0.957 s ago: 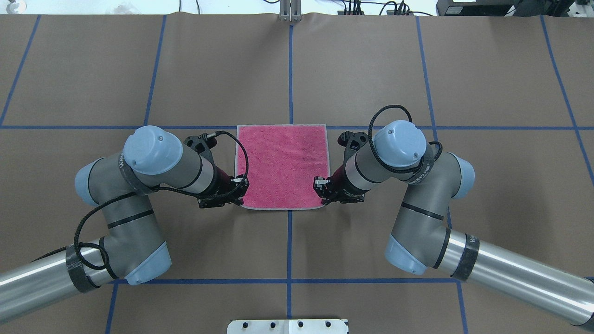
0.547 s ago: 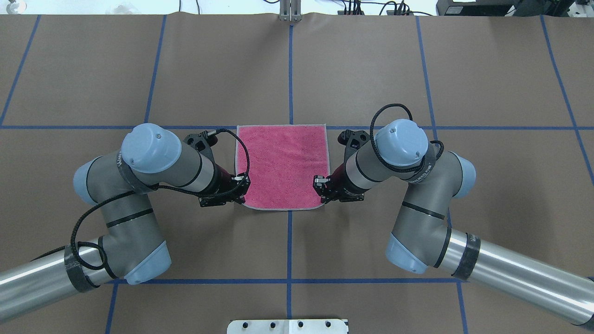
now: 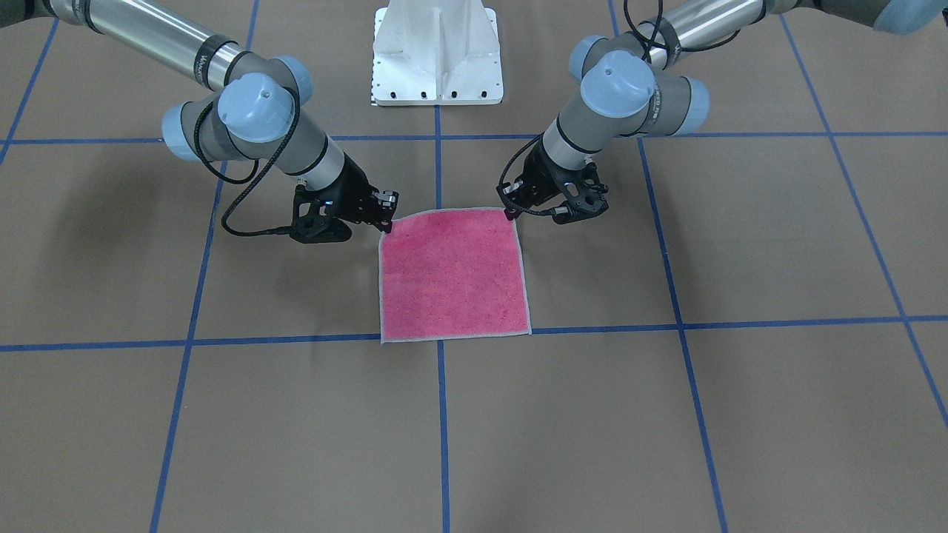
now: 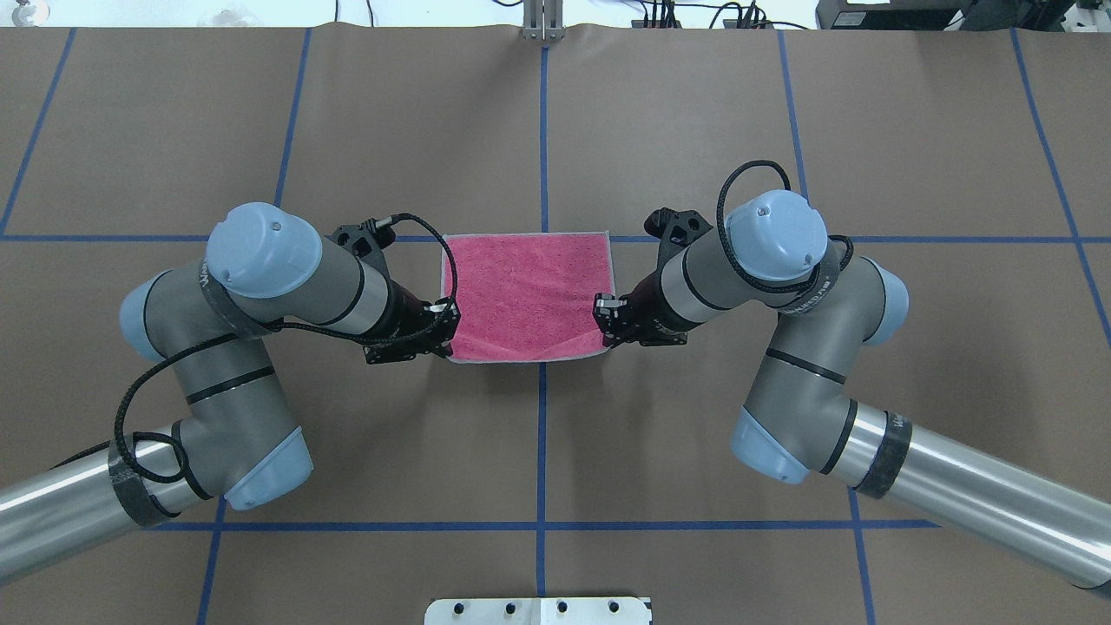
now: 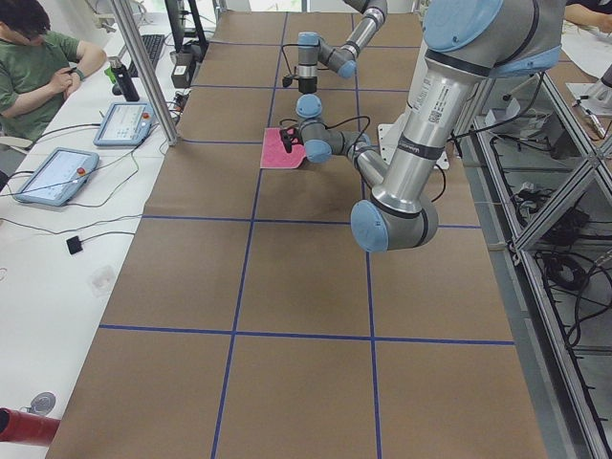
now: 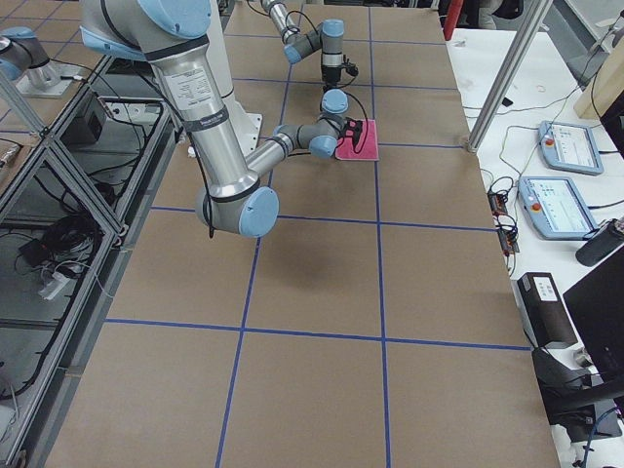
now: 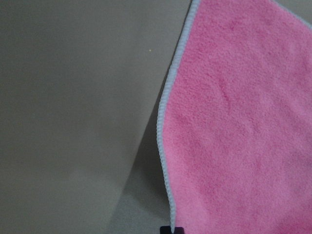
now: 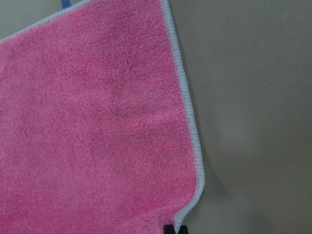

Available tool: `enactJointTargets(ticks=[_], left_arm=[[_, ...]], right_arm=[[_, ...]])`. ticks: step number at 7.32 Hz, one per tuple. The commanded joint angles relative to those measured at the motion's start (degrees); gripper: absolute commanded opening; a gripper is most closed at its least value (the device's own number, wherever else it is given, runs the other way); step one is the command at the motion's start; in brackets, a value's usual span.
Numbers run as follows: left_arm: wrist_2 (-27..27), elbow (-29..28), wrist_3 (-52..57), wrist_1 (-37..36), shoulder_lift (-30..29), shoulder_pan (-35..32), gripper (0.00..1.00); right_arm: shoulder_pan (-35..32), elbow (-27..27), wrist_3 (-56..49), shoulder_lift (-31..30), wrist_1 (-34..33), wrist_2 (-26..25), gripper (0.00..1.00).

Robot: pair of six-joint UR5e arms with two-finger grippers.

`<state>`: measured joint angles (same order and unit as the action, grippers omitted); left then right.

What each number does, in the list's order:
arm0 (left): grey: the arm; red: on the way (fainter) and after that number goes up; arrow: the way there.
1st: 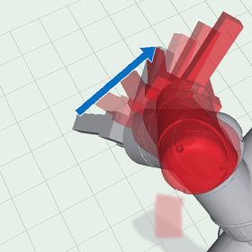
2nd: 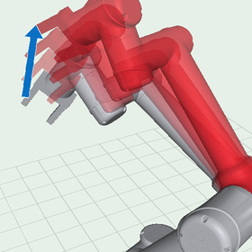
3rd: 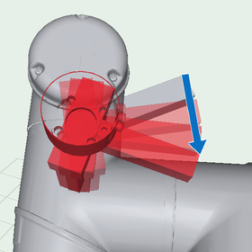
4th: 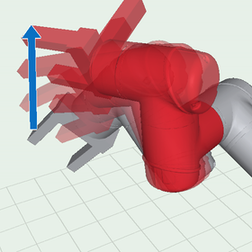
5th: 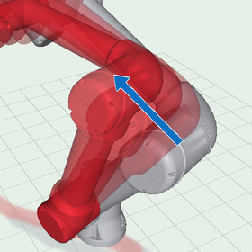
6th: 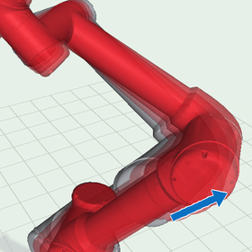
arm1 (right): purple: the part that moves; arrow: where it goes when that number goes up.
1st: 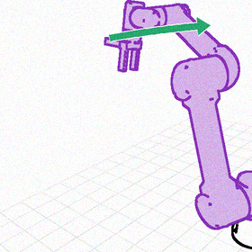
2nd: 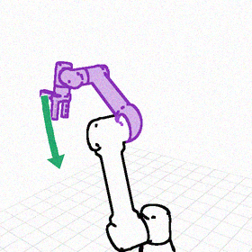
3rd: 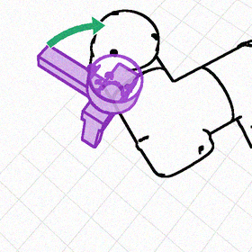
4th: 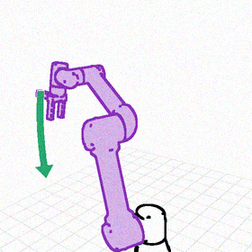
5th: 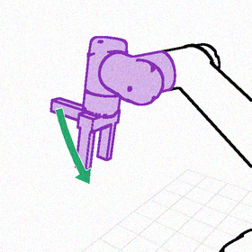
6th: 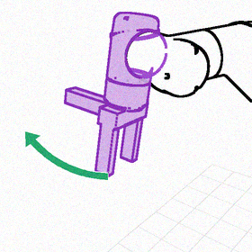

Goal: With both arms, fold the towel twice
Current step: 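Lift the near towel edge with both grippers and fold it away from the robot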

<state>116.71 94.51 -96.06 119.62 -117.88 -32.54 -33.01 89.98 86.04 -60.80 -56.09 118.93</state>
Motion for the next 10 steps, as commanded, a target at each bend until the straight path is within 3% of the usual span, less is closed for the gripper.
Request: enactJointTargets(ticks=[1, 7, 10], left_arm=[[0.0, -0.1, 0.0, 0.0, -0.2, -1.6, 0.00], [-0.4, -2.0, -0.1, 0.1, -0.8, -3.5, 0.00], [-0.6, -6.6, -0.1, 0.1, -5.0, -5.0, 0.00]], right_arm=[[-1.2, -0.3, -0.1, 1.0, 0.2, -0.2, 0.00], [-3.3, -3.3, 0.0, 2.2, 0.1, -4.7, 0.00], [-3.3, -3.8, 2.3, 4.7, 0.1, -6.2, 0.00]])
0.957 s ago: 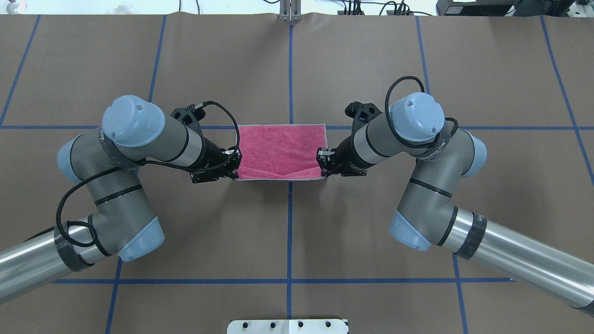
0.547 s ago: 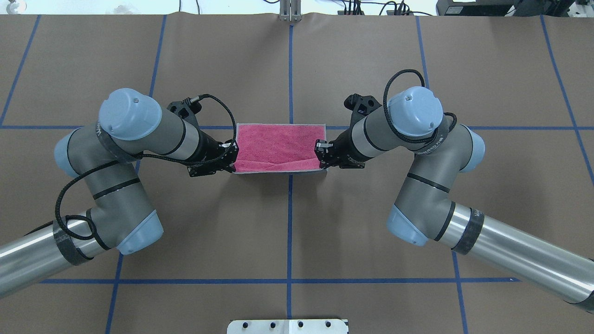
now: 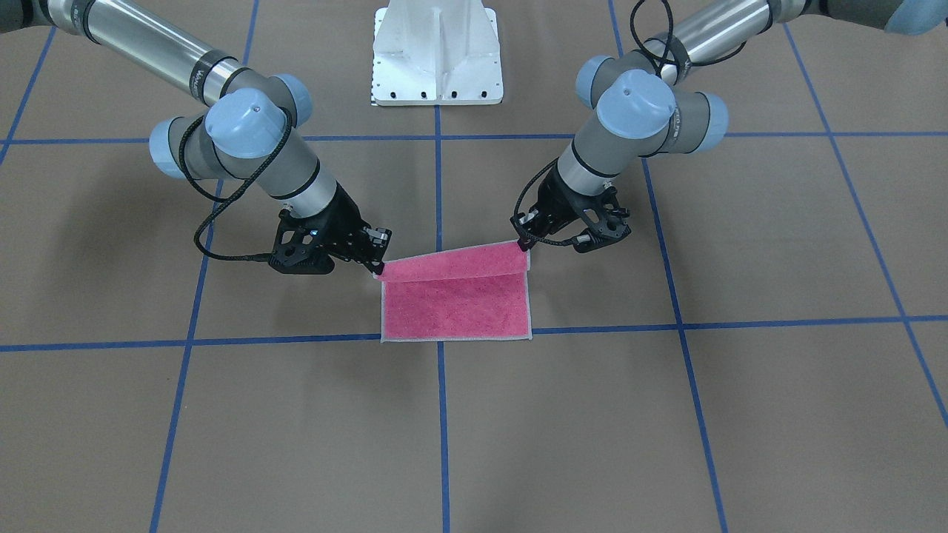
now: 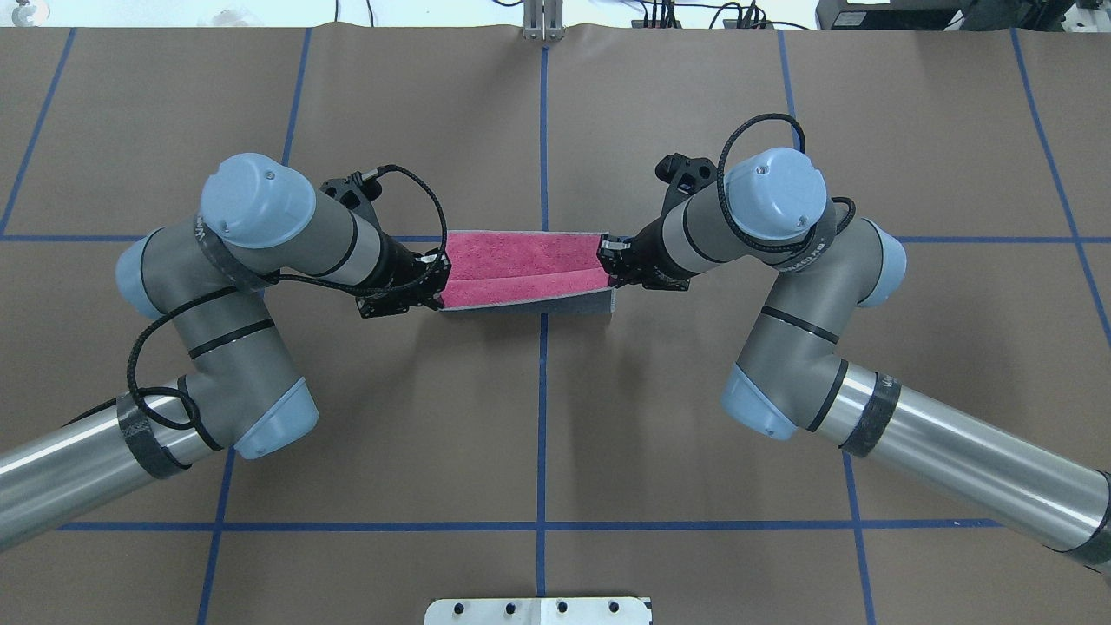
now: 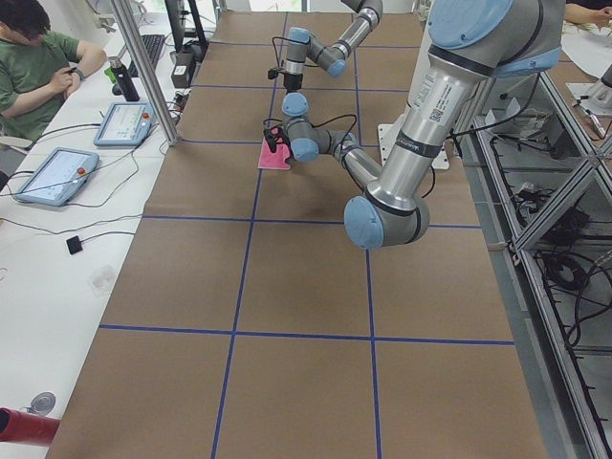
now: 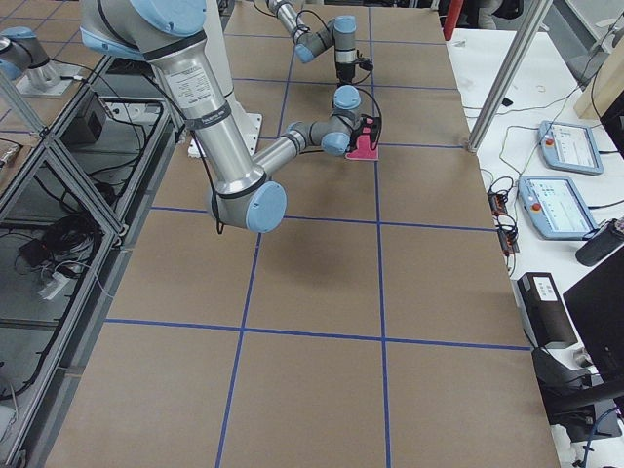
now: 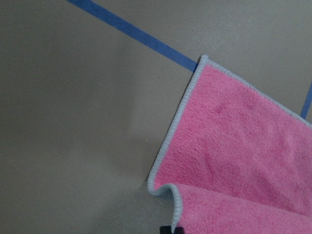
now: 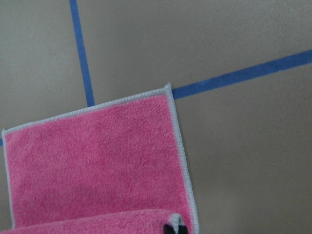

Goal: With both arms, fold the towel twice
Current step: 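Lift the near towel edge with both grippers and fold it away from the robot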

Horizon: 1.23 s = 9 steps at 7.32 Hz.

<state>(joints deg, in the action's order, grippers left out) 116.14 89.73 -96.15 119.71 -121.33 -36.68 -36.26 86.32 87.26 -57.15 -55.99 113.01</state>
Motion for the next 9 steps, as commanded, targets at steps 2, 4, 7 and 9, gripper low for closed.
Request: enactJointTargets(ticks=[2, 4, 7, 9], left_arm=[[0.0, -2.8, 0.1, 0.1, -1.9, -2.1, 0.00], [0.0, -3.7, 0.1, 1.1, -1.8, -3.2, 0.00], [0.0, -4.6, 0.1, 1.1, -2.5, -3.5, 0.00], [0.0, -6.2, 0.0, 1.1, -4.0, -3.5, 0.00]], right_arm=[[0.0, -0.2, 1.2, 1.2, 0.0, -0.9, 0.00], [-0.1, -1.2, 1.2, 1.3, 0.0, -3.1, 0.00], [-0.6, -2.2, 2.5, 2.8, 0.0, -3.7, 0.00], [-1.4, -2.7, 2.5, 2.8, 0.0, -3.6, 0.00]])
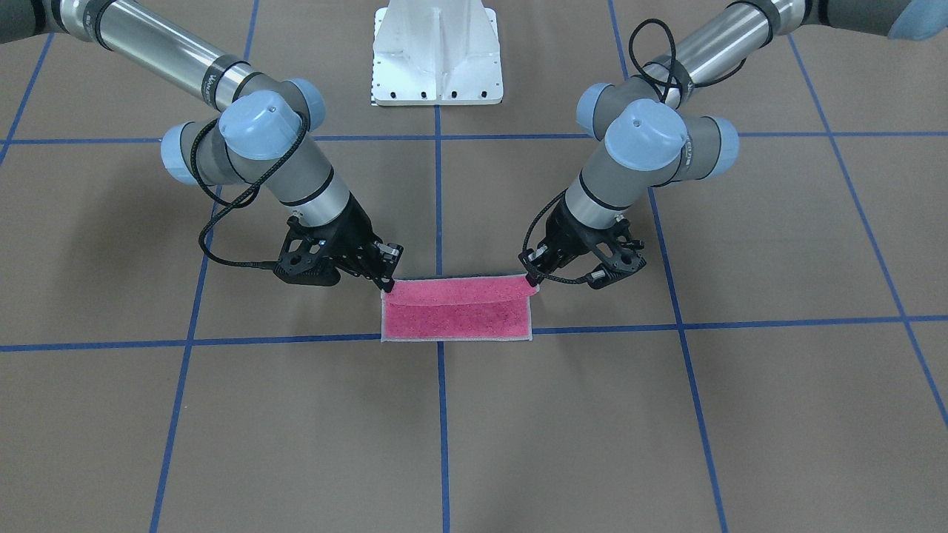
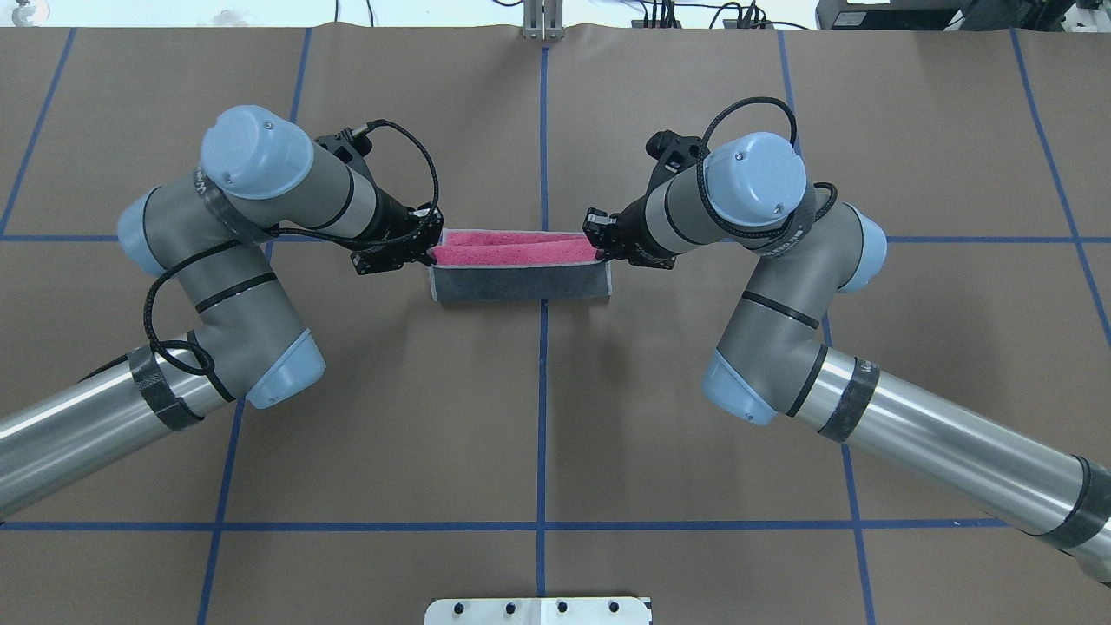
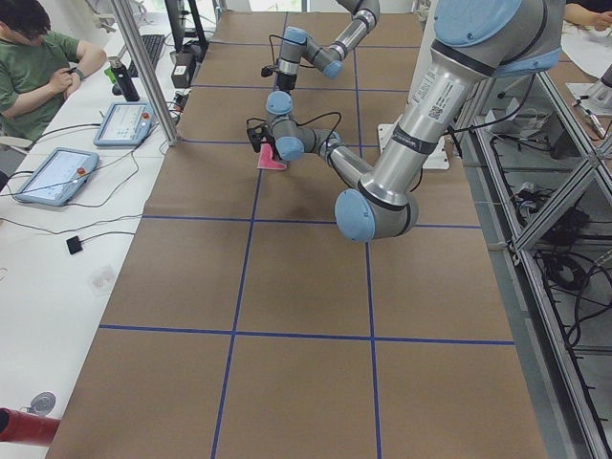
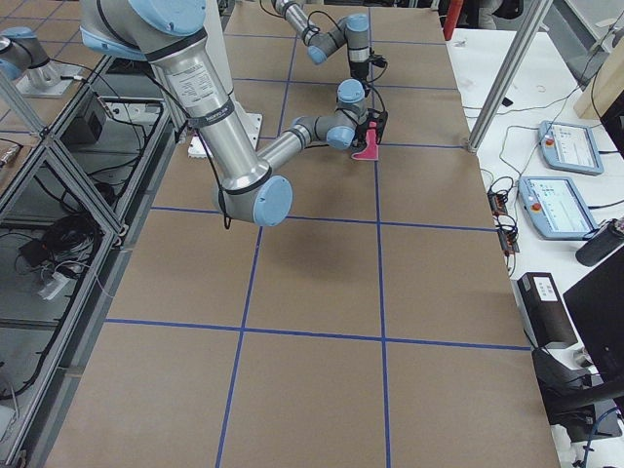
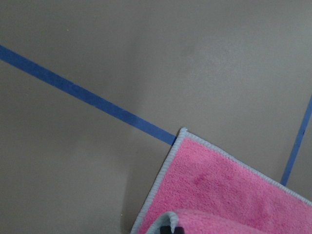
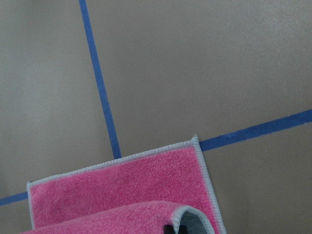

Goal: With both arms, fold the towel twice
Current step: 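Lay the folded edge down onto the far half with both grippers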

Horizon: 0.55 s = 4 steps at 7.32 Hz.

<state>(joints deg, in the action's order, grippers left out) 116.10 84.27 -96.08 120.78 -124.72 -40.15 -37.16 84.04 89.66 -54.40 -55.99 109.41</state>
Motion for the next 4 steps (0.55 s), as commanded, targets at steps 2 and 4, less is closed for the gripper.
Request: enactJointTargets(ticks=[2, 4], left_arm=[[0.0, -0.9, -0.2, 0.0, -0.8, 0.0, 0.00], [0.0, -1.6, -0.2, 0.1, -1.0, 0.0, 0.00]], right_arm=[[-0.5, -2.5, 0.1, 1.0, 0.1, -0.2, 0.00], [-0.5, -2.5, 0.1, 1.4, 0.1, -0.2, 0.00]])
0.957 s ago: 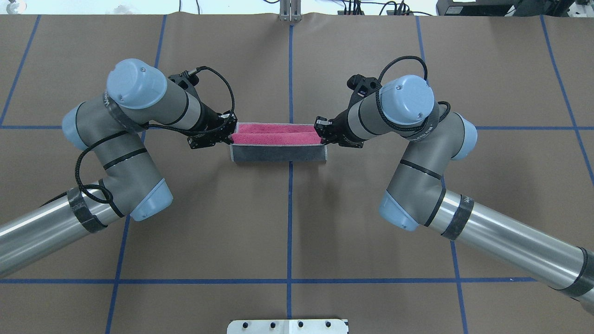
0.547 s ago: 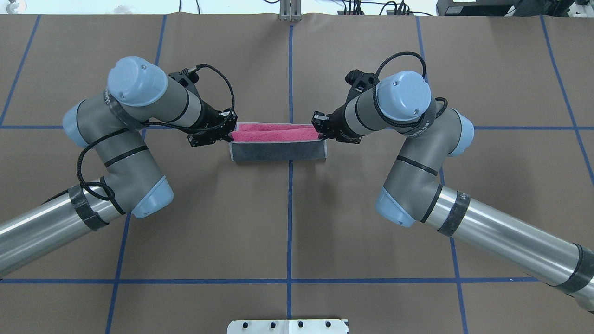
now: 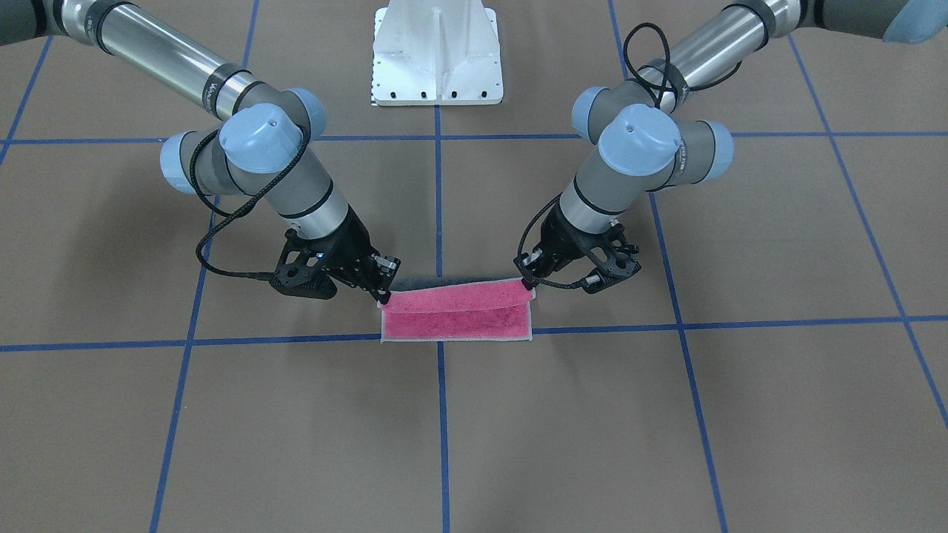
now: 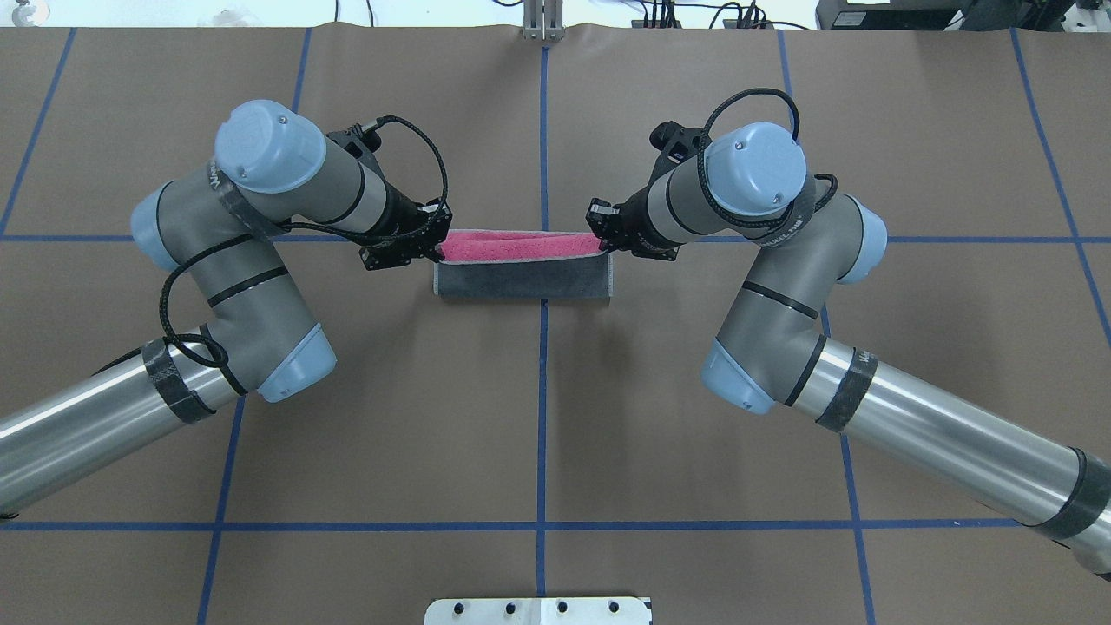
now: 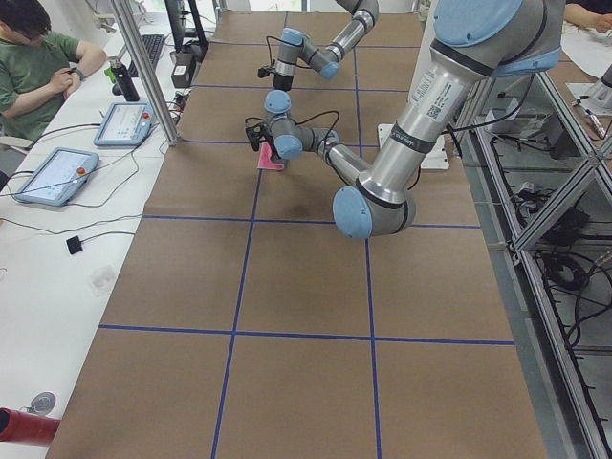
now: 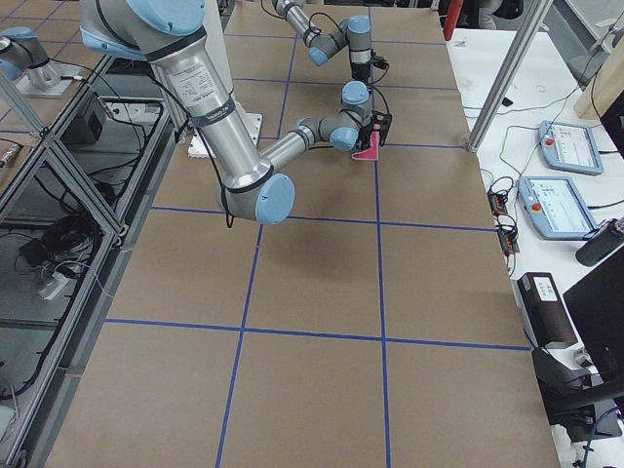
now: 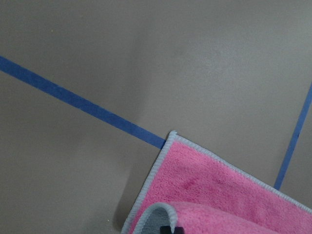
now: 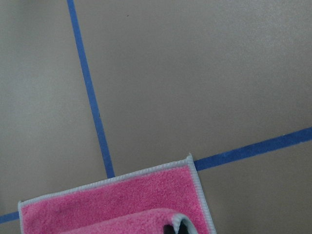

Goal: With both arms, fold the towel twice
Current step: 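Lay the folded edge down onto the far half with both grippers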

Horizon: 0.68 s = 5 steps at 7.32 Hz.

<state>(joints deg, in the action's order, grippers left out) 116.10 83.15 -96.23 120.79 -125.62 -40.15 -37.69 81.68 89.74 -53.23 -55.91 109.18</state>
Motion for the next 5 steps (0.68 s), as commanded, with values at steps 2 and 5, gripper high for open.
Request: enactJointTargets(ticks=[2, 5], left_arm=[[0.0, -2.3, 0.0, 0.1, -1.4, -0.1, 0.00], [0.0, -4.0, 0.1, 1.4, -1.8, -0.6, 0.00]], right_arm=[[0.0, -0.1, 0.0, 0.9, 0.0, -1.2, 0.00], [0.1, -1.1, 0.0, 1.0, 0.0, -1.3, 0.00]])
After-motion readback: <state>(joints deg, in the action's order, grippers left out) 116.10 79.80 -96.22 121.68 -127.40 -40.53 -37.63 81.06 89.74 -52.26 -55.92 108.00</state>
